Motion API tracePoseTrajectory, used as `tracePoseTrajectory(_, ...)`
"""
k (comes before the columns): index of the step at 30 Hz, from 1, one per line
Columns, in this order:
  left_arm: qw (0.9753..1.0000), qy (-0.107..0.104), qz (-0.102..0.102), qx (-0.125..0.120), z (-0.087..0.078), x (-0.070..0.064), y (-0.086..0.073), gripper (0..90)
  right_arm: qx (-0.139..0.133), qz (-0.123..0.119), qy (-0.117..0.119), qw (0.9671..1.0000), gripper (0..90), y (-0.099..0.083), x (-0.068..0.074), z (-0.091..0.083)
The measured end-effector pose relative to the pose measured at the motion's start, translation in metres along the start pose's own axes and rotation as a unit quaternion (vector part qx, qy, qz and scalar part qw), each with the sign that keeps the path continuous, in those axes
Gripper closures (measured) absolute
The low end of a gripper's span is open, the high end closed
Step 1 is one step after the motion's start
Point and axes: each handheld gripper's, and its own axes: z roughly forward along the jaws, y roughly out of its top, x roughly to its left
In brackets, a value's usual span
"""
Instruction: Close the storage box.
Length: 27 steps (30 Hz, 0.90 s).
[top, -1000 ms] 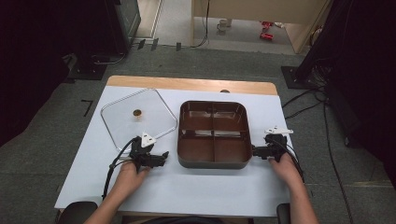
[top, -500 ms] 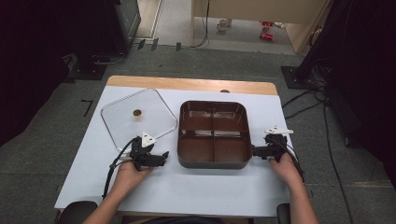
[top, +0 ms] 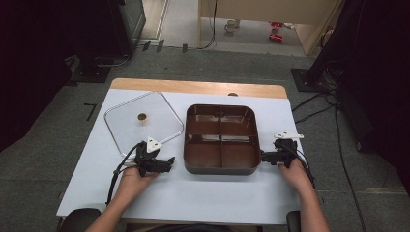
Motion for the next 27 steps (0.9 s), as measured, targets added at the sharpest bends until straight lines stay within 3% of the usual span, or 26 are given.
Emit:
tracePoseTrajectory(16, 1.0, -0.001, 0.0, 0.003, -0.001, -0.001, 0.001, 12.8, 0.0, 0.0, 0.0, 1.0, 0.0, 0.0, 0.0, 0.0)
tracePoseTrajectory(20, 0.9993, -0.004, 0.002, 0.038, -0.001, -0.001, 0.01, 14.9, 0.0, 0.0, 0.0, 1.0, 0.0, 0.0, 0.0, 0.0)
tracePoseTrajectory(27, 0.9971, -0.021, 0.017, 0.071, -0.004, -0.001, 0.017, 21.4, 0.0, 0.0, 0.0, 1.0, 0.0, 0.0, 0.0, 0.0)
